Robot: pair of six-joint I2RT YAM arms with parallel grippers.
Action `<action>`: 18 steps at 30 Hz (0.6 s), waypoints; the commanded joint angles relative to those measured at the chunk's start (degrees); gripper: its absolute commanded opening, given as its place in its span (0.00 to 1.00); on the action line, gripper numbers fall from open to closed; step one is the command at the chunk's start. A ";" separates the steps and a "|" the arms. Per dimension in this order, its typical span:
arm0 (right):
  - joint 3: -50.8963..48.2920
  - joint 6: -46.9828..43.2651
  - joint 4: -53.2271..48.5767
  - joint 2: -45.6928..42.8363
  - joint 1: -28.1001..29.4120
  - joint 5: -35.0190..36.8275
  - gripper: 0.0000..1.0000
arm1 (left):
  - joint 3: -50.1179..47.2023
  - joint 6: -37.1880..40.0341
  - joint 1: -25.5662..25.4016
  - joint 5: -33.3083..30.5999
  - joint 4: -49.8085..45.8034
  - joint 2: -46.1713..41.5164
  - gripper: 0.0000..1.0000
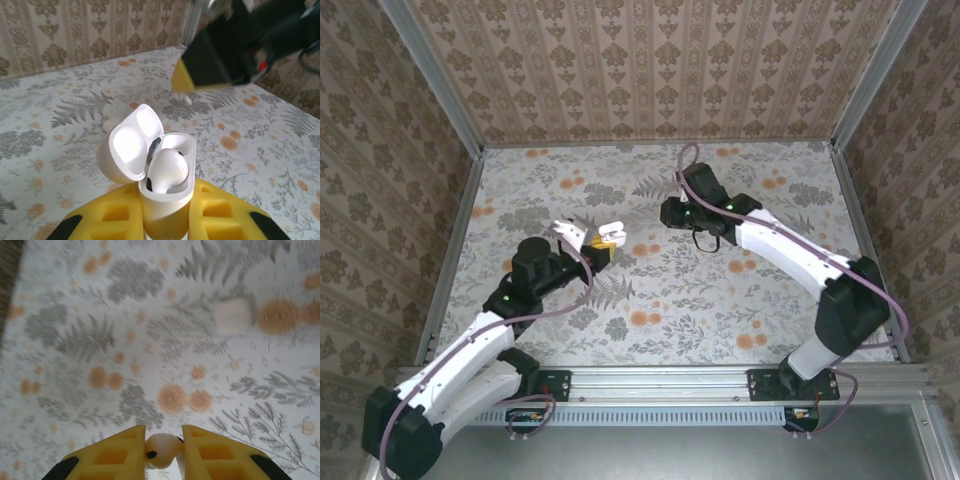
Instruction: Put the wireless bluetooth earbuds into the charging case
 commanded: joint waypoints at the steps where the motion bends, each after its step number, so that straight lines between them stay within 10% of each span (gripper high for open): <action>1: -3.10 1.04 5.48 -5.09 0.75 2.06 0.22 | 3.34 0.28 -1.62 0.67 6.14 2.86 0.00; 18: -8.47 1.31 10.92 -16.51 5.08 6.04 0.21 | 7.59 -0.87 -5.20 2.35 12.97 14.25 0.00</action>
